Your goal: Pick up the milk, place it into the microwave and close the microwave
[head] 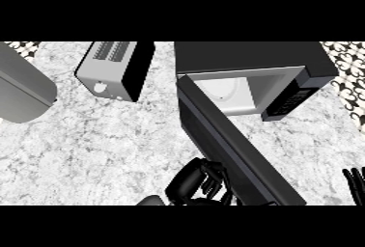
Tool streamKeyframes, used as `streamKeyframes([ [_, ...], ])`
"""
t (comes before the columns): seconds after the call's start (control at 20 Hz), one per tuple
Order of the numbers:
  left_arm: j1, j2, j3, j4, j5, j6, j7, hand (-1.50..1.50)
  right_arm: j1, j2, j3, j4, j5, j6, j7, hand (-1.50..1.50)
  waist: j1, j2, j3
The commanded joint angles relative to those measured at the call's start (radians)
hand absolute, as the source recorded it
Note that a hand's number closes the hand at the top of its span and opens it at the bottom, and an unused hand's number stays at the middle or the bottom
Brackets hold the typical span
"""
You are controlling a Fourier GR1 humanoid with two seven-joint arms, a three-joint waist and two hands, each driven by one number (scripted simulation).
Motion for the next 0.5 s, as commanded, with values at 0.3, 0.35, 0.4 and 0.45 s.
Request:
streamKeyframes([
  [0.3, -0.145, -0.004, -0.194, 0.073, 0.259, 0.163, -0.033, 1.50, 0.044, -0.059, 0.033, -0.227, -0.117, 0.091, 0.095, -1.50, -0.053, 0.011, -0.002],
  [0.35, -0.186, -0.004, -0.151, 0.086, 0.297, 0.146, -0.044, 1.50, 0.052, -0.069, 0.039, -0.227, -0.136, 0.114, 0.096, -1.50, -0.059, 0.014, -0.002],
  [0.4, -0.198, -0.004, -0.168, 0.053, 0.310, 0.170, -0.038, 1.50, 0.028, -0.068, 0.046, -0.252, -0.147, 0.094, 0.139, -1.50, -0.063, 0.016, -0.003],
  [0.45, -0.190, -0.004, -0.170, 0.080, 0.338, 0.181, -0.054, 1.50, 0.055, -0.067, 0.058, -0.272, -0.140, 0.103, 0.131, -1.50, -0.070, 0.016, -0.003],
])
